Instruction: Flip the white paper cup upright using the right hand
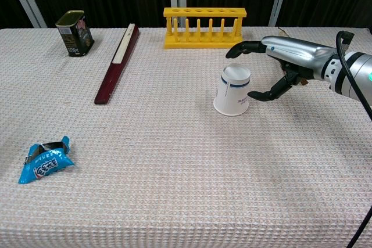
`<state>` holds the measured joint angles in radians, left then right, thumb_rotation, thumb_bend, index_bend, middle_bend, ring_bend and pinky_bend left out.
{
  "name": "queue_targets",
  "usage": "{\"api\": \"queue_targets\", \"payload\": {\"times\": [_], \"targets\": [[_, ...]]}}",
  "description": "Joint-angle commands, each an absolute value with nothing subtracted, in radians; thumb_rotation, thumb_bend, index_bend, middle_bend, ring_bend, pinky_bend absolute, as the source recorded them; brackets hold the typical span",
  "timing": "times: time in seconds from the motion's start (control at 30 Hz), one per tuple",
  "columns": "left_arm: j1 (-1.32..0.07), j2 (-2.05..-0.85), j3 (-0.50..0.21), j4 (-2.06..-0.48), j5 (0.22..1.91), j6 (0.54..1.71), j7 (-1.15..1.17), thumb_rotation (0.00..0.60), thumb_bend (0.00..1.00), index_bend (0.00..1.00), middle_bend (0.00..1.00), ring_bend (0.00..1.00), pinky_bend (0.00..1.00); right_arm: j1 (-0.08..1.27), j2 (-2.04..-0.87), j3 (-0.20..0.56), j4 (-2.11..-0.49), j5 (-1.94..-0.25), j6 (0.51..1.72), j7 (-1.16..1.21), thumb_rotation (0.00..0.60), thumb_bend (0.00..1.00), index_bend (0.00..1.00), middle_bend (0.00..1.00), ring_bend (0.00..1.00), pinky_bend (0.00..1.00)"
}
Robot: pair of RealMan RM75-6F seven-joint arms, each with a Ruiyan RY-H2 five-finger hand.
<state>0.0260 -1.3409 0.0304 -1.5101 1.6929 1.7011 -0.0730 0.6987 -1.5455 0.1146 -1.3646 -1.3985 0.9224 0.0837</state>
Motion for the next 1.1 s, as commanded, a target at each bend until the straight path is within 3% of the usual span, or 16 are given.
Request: {"api": "queue_targets", "payload": {"times": [0.03,0.47,0.57,0.67,0.73,0.83,0.97,1.1], "targets": [[0.024,-1.342,0.030,-1.510,1.691,1.697,-0.075,0.600,0.08,0.19,0.09,0.06,0.16,0.701,-1.550,0.117,-1.360,-1.387,0.915,0.076,0.600,0.26,0.16,0.14,0.07,0.07],[0.032,-1.335,0.032,-1.516,1.696,1.707,-0.064,0.600,0.08,0.19,0.09,0.06,0.16,0.756,-1.606,0.160,-1.304,-1.315,0.827,0.079,0.600,0.26,0.16,0.18,0.08,0.10],[0.034,-1.333,0.033,-1.519,1.693,1.707,-0.062,0.600,0.08,0.19,0.09,0.06,0.16,0.763,-1.647,0.172,-1.269,-1.315,0.836,0.104,0.600,0.30,0.29,0.26,0.17,0.22],[0.038,-1.330,0.033,-1.520,1.691,1.712,-0.062,0.600,0.08,0.19,0.09,0.06,0.16,0.750,-1.680,0.175,-1.237,-1.340,0.877,0.180,0.600,0.36,0.48,0.38,0.31,0.39],[0.040,-1.326,0.032,-1.521,1.686,1.710,-0.063,0.600,0.08,0.19,0.09,0.06,0.16,0.736,-1.690,0.180,-1.234,-1.354,0.897,0.289,0.600,0.38,0.53,0.43,0.36,0.46],[0.039,-1.321,0.028,-1.524,1.681,1.707,-0.065,0.600,0.08,0.19,0.09,0.06,0.16,0.718,-1.689,0.189,-1.247,-1.384,0.910,0.531,0.600,0.37,0.54,0.44,0.37,0.47],[0.030,-1.320,0.026,-1.527,1.684,1.695,-0.062,0.600,0.08,0.19,0.09,0.06,0.16,0.716,-1.690,0.181,-1.214,-1.436,0.894,0.860,0.600,0.36,0.54,0.44,0.37,0.47],[0.023,-1.324,0.026,-1.531,1.687,1.685,-0.058,0.600,0.08,0.19,0.09,0.06,0.16,0.729,-1.724,0.162,-1.108,-1.470,0.876,1.066,0.600,0.36,0.52,0.41,0.36,0.39]]}}
